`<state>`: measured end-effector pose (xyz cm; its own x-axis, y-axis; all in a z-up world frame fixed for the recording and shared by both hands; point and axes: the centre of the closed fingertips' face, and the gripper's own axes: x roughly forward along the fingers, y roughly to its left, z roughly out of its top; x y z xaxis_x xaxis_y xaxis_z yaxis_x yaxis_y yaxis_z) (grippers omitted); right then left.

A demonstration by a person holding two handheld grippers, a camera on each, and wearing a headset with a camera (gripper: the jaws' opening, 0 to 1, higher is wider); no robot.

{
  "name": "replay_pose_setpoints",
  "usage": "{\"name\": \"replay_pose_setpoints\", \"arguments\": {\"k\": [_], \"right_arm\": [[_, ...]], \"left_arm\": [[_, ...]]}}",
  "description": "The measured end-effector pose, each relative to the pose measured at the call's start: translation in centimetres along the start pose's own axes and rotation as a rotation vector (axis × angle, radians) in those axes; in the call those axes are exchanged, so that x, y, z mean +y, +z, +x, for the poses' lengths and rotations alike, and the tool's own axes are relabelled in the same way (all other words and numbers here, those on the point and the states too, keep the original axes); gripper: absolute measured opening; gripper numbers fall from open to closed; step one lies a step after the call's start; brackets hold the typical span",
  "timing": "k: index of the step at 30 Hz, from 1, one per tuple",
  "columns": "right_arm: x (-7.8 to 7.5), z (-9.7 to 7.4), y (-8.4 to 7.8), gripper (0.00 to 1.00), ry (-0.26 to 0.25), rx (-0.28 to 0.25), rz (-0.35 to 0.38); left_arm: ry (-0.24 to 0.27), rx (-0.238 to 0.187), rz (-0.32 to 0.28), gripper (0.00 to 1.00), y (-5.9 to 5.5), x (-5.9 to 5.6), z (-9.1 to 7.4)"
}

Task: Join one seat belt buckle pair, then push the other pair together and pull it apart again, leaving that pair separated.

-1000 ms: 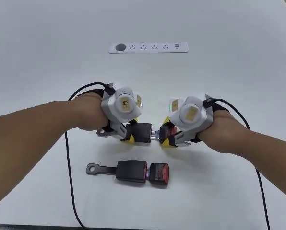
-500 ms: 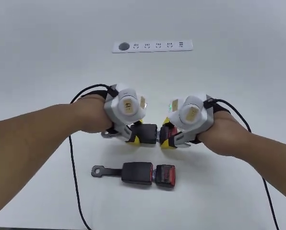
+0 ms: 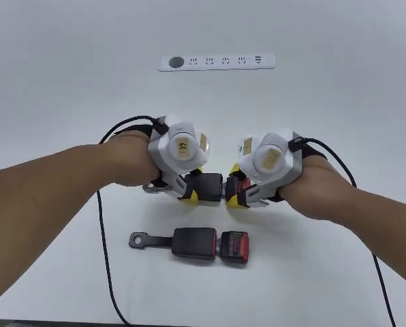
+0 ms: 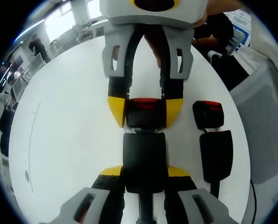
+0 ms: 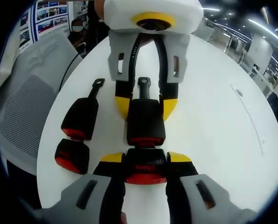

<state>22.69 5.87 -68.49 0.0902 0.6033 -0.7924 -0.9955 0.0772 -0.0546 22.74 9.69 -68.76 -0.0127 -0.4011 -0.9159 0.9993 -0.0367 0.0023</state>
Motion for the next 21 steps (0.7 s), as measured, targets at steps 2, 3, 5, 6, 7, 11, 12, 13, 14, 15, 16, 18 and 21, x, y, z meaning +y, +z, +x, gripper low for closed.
{"name": "replay_pose_setpoints", "arguments": {"k": [2,3,5,6,7,11,12,13,14,15,16,18,21], "right_arm": [[0.0,-0.1,0.0,0.31,-0.001,-0.001,-0.001],[0.1,-0.1,0.0,0.31,0.000,-0.002,0.004],[0.0,0.0,-0.1,0.31,0.001,-0.004,0.000],[0.0,0.1,-0.1,0.31,0.001,-0.004,0.000],[0.1,0.0,-0.1,0.31,0.002,-0.004,-0.001],[0.0,-0.2,-0.6,0.31,0.002,0.008,-0.006],[0.1,-0.3,-0.8,0.31,0.003,0.010,-0.008],[0.0,-0.5,-1.0,0.31,0.004,0.011,-0.006],[-0.1,-0.6,-1.3,0.31,0.004,0.015,-0.006],[-0.2,-0.7,-1.4,0.31,0.005,0.010,-0.006],[-0.1,-0.7,-1.5,0.31,0.005,0.006,-0.002],[-0.1,-0.7,-1.3,0.32,0.004,0.003,-0.003],[-0.2,-0.7,-1.3,0.32,-0.002,0.002,0.001]], "left_arm": [[0.000,-0.003,-0.006,0.32,-0.1,0.1,0.1],[0.000,-0.004,-0.007,0.32,-0.3,0.2,0.2],[0.000,-0.005,-0.010,0.32,-0.5,0.4,0.3],[0.001,-0.006,-0.011,0.32,-0.5,0.4,0.3],[0.001,-0.009,-0.015,0.32,-0.6,0.4,0.3],[0.004,-0.016,-0.022,0.32,-0.7,0.6,0.3],[0.004,-0.016,-0.023,0.32,-0.7,0.6,0.3],[0.004,-0.015,-0.023,0.32,-0.6,0.5,0.3],[0.004,-0.013,-0.023,0.32,-0.6,0.5,0.3],[0.004,-0.012,-0.025,0.32,-0.6,0.5,0.3],[0.004,-0.011,-0.024,0.32,-0.6,0.5,0.3],[0.006,-0.010,-0.028,0.32,-0.6,0.5,0.3],[0.008,-0.013,-0.033,0.32,-0.5,0.5,0.3]]}}
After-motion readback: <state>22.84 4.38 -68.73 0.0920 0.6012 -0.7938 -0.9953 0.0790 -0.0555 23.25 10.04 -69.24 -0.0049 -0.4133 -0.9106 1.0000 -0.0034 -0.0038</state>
